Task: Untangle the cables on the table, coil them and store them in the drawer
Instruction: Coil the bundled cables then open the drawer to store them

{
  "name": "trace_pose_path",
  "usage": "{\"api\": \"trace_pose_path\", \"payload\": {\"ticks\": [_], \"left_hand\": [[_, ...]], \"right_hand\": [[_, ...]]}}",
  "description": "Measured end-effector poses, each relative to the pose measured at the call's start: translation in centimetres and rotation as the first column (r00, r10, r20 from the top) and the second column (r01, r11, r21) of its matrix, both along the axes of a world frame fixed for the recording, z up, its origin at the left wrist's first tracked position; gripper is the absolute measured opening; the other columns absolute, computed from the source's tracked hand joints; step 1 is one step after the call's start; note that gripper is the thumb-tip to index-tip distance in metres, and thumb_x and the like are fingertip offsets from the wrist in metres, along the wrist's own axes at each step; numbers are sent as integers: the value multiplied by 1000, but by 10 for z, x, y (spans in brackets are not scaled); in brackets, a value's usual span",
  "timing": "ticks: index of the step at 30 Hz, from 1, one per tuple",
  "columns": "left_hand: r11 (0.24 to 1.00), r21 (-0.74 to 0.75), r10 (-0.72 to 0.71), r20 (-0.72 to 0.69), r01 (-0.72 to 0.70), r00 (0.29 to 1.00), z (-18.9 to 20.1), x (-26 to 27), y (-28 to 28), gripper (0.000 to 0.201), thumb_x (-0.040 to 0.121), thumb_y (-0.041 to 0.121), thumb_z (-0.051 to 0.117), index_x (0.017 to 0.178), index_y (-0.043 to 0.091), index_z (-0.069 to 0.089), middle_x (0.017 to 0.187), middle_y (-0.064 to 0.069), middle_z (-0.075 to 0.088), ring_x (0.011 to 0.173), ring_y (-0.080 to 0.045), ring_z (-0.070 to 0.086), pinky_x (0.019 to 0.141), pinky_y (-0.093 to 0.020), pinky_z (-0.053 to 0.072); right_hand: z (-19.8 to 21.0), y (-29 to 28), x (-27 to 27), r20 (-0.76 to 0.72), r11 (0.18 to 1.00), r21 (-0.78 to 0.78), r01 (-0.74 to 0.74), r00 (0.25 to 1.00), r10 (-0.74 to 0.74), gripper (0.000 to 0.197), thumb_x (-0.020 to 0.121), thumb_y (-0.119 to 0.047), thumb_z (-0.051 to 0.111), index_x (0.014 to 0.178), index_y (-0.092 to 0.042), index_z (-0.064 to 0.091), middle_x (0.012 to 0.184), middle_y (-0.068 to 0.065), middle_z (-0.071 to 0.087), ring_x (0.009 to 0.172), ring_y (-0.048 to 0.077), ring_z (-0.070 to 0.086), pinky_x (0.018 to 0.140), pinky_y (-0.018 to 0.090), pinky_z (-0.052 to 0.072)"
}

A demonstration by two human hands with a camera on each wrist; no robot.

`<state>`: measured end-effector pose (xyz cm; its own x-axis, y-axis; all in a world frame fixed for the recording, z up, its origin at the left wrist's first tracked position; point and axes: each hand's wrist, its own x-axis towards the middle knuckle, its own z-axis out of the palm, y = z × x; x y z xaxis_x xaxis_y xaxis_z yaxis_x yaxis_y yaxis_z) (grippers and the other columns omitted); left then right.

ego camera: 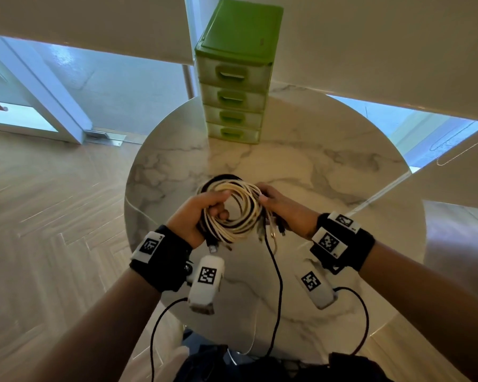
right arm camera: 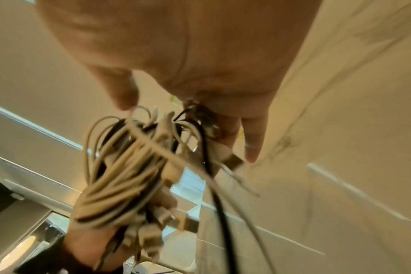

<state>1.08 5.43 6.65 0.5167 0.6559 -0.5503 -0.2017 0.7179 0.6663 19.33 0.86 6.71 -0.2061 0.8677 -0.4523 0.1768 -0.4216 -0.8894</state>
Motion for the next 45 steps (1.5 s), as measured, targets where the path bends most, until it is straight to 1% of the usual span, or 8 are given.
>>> {"api": "trace_pose_path", "payload": {"ticks": [2, 8, 15, 22, 26, 33, 40, 45], "left_hand": [[995, -19, 96, 49, -95, 994, 1, 0, 4, 26, 91, 15, 49, 65, 13, 50, 38, 7, 36, 38, -8, 44, 44, -17, 43], [957, -77, 287, 132, -279, 949, 6, 18, 0, 34, 93, 16, 50, 59, 16, 52, 38, 8, 41, 40, -6, 49, 43, -16, 44], [864, 4, 503, -25, -503, 864, -5, 10, 17, 29, 86, 7, 58, 60, 17, 50, 41, 6, 45, 40, -8, 50, 44, -19, 43], [871, -72, 491, 74, -486, 868, 0, -4, 21, 48, 89, 8, 52, 43, 21, 45, 39, 9, 40, 43, -4, 47, 58, -24, 46], [875, -102, 483, 99, -474, 870, 6, -4, 22, 43, 88, 13, 52, 47, 20, 44, 43, 9, 41, 44, -6, 46, 53, -20, 50], [868, -240, 476, 161, -434, 864, 13, -10, 25, 39, 87, 17, 52, 49, 20, 43, 47, 9, 46, 52, -7, 45, 64, -22, 47], [855, -262, 491, 127, -449, 862, 17, -22, 27, 36, 89, 17, 49, 55, 20, 39, 43, 9, 45, 46, -6, 46, 56, -17, 48], [754, -183, 644, 23, -631, 764, 12, -33, 31, 34, 88, 9, 51, 58, 19, 39, 46, 9, 44, 43, -3, 46, 50, -14, 44]], "right_hand": [[1, -3, -5, -89, 992, -86, 97, 991, -104, 31, 99, -36, 34, 125, -20, 41, 94, 1, 54, 74, 13, 51, 65, 25, 48], [-15, -12, -16, -415, 933, -252, 256, 842, -343, 39, 96, -45, 28, 112, -24, 57, 100, 4, 66, 91, 21, 63, 85, 40, 50], [-37, -38, -24, -18, 965, -256, 57, 998, -64, 17, 95, -10, 47, 112, -15, 48, 73, 7, 59, 58, 15, 59, 55, 26, 50], [-43, -34, -25, 424, 995, -28, 95, 903, -74, 38, 92, -28, 52, 126, -18, 39, 81, -7, 54, 79, 18, 58, 80, 38, 53], [-39, -35, -33, 450, 998, 59, 25, 892, -49, 30, 97, -26, 39, 127, -17, 39, 76, 2, 54, 64, 18, 52, 63, 31, 45], [-57, -11, -63, 242, 975, 76, 209, 945, -221, 99, 83, -35, 66, 147, -15, -7, 153, 10, 21, 140, 21, 25, 109, 30, 26], [-47, 3, -78, -297, 963, -83, 255, 917, -268, 40, 95, -5, 46, 132, -3, 34, 80, 5, 56, 64, 12, 56, 75, 32, 52], [-42, -28, -73, 241, 996, -4, -85, 967, 83, 23, 100, -24, 32, 118, -16, 43, 64, 0, 43, 52, 14, 41, 54, 28, 38]]}}
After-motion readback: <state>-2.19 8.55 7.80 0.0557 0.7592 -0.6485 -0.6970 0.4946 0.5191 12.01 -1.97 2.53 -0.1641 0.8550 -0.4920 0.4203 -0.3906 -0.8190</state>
